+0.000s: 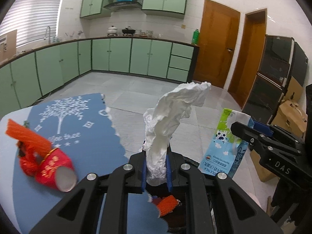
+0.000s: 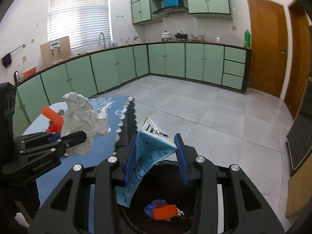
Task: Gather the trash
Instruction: 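Carry the carton and tissue over the bin and open both tools, then move both tools back to the red cup and red bag on the table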
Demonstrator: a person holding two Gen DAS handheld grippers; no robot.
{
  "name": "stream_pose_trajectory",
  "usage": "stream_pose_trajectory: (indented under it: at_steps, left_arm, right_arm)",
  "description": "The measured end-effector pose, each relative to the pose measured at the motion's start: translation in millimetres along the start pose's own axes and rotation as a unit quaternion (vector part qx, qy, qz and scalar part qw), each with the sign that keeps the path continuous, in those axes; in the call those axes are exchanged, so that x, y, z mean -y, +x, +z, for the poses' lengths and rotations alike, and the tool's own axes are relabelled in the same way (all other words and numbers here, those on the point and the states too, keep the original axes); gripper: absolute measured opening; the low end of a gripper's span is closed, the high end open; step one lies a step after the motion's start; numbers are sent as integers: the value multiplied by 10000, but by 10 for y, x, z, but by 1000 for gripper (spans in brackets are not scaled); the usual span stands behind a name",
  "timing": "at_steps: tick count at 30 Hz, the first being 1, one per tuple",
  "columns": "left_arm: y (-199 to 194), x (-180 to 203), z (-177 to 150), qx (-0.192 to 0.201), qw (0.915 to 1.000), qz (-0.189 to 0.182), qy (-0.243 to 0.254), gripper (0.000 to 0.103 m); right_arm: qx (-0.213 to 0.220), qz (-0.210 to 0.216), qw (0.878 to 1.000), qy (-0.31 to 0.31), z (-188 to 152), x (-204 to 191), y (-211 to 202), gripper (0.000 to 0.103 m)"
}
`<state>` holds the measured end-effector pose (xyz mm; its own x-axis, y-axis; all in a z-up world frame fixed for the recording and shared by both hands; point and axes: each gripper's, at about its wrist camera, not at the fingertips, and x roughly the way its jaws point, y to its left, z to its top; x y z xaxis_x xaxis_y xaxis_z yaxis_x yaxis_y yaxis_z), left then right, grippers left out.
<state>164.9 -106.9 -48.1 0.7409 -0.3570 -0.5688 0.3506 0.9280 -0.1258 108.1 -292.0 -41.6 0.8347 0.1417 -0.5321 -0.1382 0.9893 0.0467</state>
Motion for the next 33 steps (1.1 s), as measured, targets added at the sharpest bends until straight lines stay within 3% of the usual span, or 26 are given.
stream_pose_trajectory:
  at_steps: [19, 22, 23, 24, 27, 33]
  left_arm:
    - [797, 342, -86, -495, 9981, -350, 104, 17]
    - [879, 333, -117, -612, 9972, -416, 80, 30]
    - [901, 329, -130, -659, 9968, -454, 61, 42]
    - [907, 335, -127, -657, 9967, -465, 58, 47]
    - [917, 330, -154, -697, 9963, -507, 65, 60]
    - [806, 248, -115, -576, 9974, -427, -20, 71]
  right_arm:
    - [-447, -225, 9986, 140, -290, 462, 505, 37]
    - [-605, -219, 9978, 187, -343, 504, 623, 40]
    - [-638, -214, 9975, 203, -343, 515, 648, 50]
    - [-663, -240, 9973, 227, -372, 541, 675, 53]
    - [-703, -339, 9965, 309, -409, 610, 707, 61]
    - [-649, -511, 9958, 386, -439, 639, 637, 84]
